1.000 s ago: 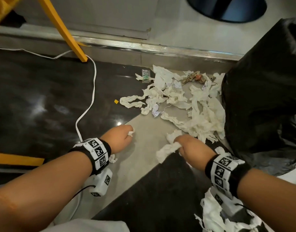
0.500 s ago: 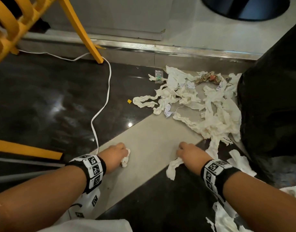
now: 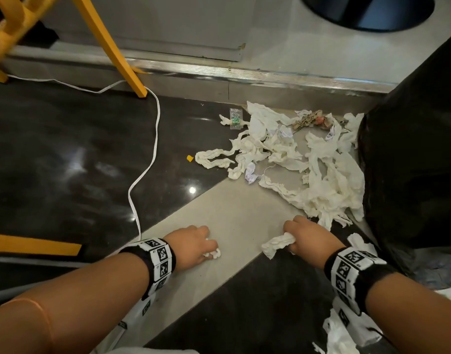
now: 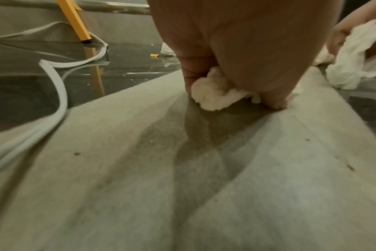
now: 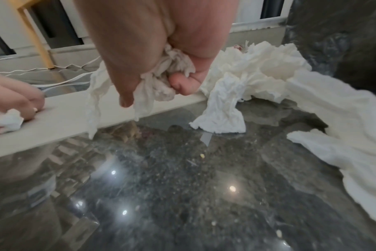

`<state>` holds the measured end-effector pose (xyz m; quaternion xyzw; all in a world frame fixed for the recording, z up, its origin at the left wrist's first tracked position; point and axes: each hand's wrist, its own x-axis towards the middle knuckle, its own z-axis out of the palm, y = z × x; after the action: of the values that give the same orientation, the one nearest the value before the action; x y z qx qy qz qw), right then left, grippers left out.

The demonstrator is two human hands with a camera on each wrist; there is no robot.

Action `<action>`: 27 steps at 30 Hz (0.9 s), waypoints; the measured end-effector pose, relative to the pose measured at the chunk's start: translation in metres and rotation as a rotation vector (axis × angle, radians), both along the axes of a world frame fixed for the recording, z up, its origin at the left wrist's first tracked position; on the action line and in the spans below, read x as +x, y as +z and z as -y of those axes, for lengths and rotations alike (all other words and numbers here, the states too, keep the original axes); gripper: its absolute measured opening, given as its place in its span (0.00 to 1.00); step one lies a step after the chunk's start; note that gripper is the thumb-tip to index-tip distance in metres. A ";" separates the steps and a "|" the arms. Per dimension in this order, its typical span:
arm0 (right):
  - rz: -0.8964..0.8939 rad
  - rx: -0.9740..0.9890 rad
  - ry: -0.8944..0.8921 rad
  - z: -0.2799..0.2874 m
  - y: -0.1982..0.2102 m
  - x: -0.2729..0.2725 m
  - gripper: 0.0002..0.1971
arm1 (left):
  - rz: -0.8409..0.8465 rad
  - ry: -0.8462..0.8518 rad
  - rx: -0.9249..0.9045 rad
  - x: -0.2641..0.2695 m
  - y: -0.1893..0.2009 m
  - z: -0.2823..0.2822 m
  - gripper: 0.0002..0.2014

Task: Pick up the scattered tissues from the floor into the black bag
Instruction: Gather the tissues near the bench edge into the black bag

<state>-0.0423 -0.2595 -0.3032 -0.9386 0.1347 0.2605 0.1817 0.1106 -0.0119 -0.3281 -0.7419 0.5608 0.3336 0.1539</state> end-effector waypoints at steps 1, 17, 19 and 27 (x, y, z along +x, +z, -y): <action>-0.012 -0.005 -0.006 0.002 0.000 0.000 0.11 | 0.007 -0.008 -0.003 0.001 0.002 0.005 0.16; 0.027 0.171 -0.230 0.018 0.027 -0.014 0.18 | 0.086 0.639 -0.153 0.108 0.004 0.136 0.29; 0.013 0.168 -0.260 0.020 0.030 -0.012 0.17 | 0.107 0.624 -0.204 0.105 0.000 0.136 0.16; 0.036 0.141 -0.336 0.013 0.031 -0.011 0.17 | 0.186 0.418 -0.412 0.092 0.012 0.145 0.17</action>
<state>-0.0532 -0.2726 -0.2724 -0.8924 0.2676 0.2184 0.2903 0.2024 -0.1574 -0.3158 -0.8841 0.4356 0.1680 -0.0212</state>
